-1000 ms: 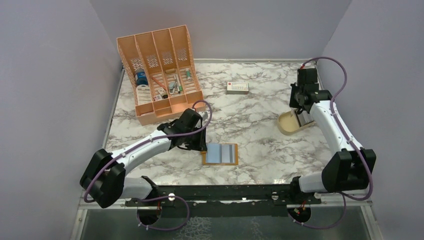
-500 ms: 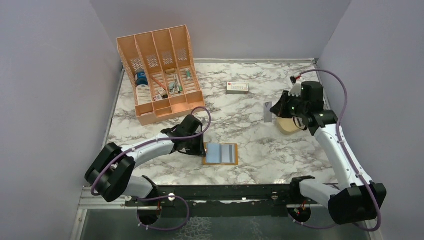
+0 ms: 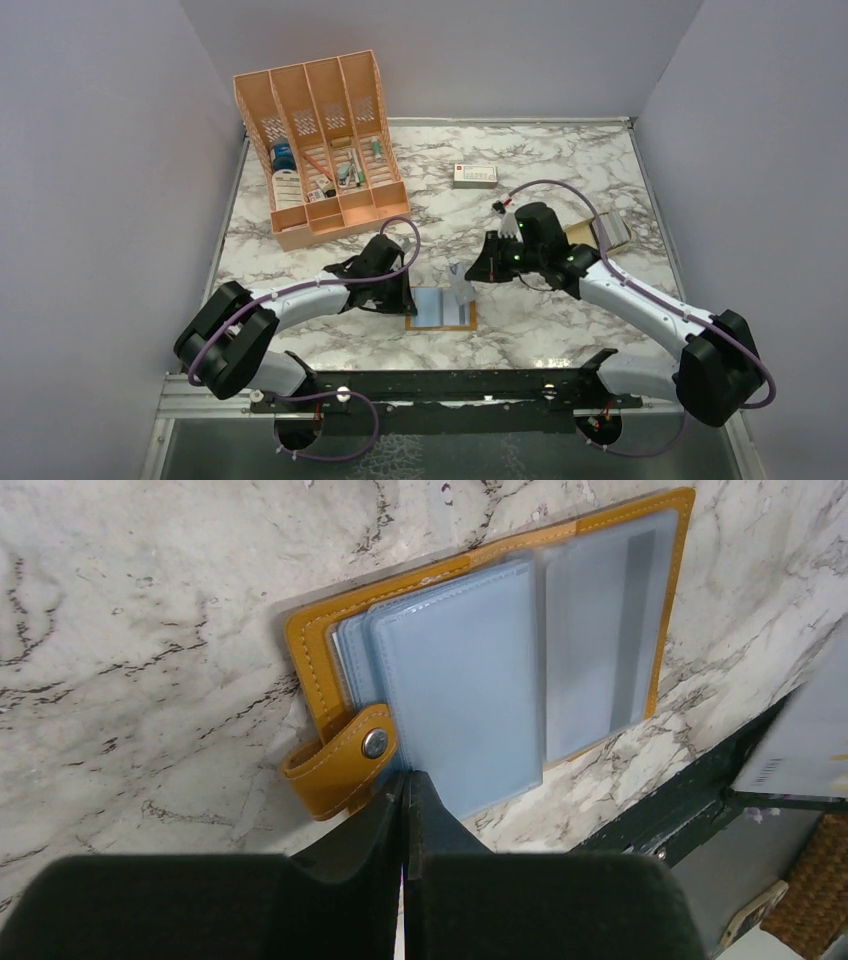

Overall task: Put the credit cards into the card holder
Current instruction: Insert the credit card into the card holder.

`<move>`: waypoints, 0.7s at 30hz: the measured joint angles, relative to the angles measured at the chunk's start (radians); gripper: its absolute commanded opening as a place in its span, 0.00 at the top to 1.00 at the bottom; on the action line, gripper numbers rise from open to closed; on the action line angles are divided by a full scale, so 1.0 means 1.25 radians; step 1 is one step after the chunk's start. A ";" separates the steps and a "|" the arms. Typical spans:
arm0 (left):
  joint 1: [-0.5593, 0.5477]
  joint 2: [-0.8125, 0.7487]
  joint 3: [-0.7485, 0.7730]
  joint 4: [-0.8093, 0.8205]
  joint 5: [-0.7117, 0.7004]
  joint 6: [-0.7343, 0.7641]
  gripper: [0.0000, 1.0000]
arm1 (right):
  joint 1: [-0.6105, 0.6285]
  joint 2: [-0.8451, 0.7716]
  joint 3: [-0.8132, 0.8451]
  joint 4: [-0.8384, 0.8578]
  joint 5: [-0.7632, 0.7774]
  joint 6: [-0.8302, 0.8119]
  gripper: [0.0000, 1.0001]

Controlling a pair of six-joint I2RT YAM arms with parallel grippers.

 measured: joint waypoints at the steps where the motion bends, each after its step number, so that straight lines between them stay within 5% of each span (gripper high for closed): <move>1: 0.000 0.001 -0.002 0.005 0.002 -0.002 0.93 | 0.013 0.007 -0.011 0.015 0.001 0.014 0.99; 13: 0.000 -0.019 0.005 -0.043 -0.007 -0.001 0.76 | 0.045 0.054 -0.130 0.150 0.015 0.140 0.99; 21: 0.000 -0.038 0.006 -0.095 -0.030 0.001 0.78 | 0.046 0.105 -0.168 0.226 -0.003 0.196 0.99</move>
